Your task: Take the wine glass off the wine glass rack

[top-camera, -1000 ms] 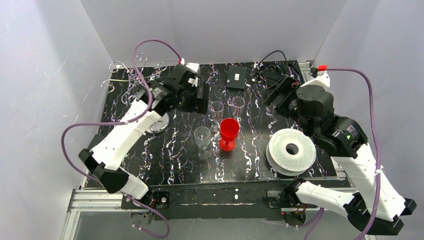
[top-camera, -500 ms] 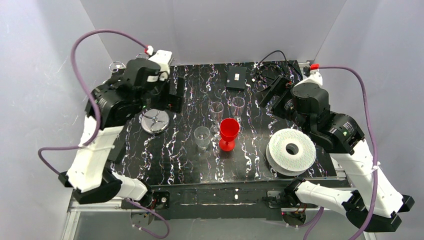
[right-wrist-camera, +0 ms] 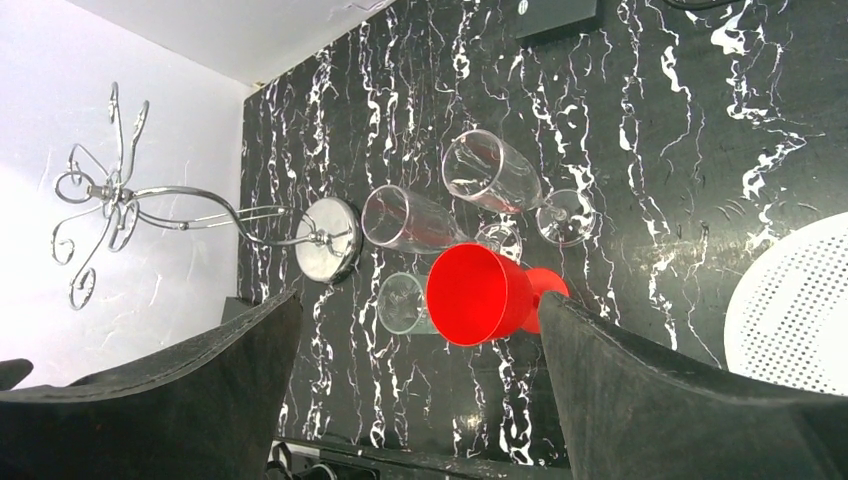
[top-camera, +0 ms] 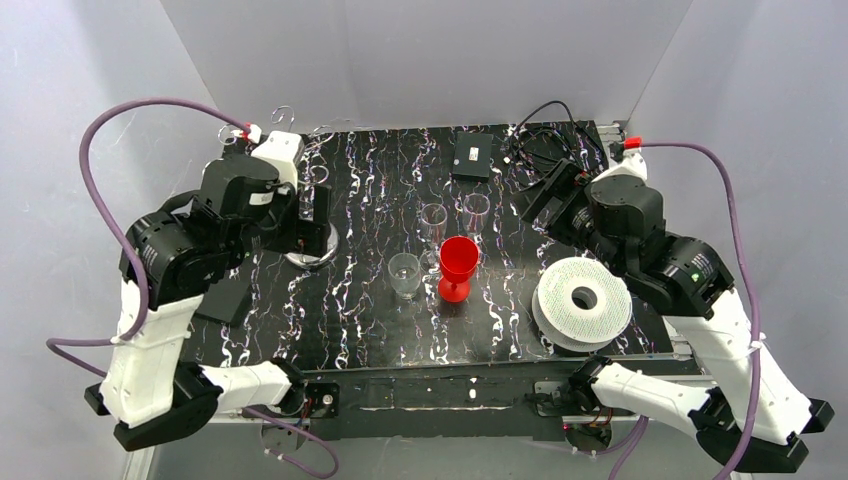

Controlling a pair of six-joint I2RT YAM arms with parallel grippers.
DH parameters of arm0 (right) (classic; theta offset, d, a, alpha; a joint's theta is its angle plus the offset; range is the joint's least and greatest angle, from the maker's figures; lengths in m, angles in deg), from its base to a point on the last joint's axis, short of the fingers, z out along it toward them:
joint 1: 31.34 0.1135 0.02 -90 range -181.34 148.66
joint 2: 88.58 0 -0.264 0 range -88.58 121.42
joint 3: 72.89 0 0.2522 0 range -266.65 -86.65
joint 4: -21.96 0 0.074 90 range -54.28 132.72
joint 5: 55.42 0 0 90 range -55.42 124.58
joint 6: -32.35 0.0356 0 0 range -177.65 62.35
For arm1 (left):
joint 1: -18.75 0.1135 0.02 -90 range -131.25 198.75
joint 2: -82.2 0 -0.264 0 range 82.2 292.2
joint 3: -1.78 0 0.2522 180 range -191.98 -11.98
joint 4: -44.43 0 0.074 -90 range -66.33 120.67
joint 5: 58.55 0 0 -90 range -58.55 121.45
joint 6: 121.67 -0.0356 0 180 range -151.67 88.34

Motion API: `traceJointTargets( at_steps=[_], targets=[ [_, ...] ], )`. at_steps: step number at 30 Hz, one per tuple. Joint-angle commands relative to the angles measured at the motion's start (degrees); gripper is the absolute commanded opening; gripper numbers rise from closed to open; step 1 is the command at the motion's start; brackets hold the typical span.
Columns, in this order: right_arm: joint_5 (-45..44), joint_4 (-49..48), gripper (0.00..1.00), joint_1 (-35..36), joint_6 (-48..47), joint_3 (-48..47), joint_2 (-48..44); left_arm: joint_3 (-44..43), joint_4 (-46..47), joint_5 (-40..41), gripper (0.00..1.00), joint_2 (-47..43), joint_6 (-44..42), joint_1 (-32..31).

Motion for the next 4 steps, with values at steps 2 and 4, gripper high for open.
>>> traceJointTargets(
  at_steps=[2,4],
  targets=[
    [-0.26,-3.81,0.95,-0.17,-0.86,-0.01,-0.93,0.61,-2.74,2.59,0.98,-0.64,1.02,0.31],
    [-0.16,-4.06,0.96,-0.18,-0.49,0.18,-1.01,0.61,-3.18,2.74,0.98,-0.83,1.32,0.30]
  ],
)
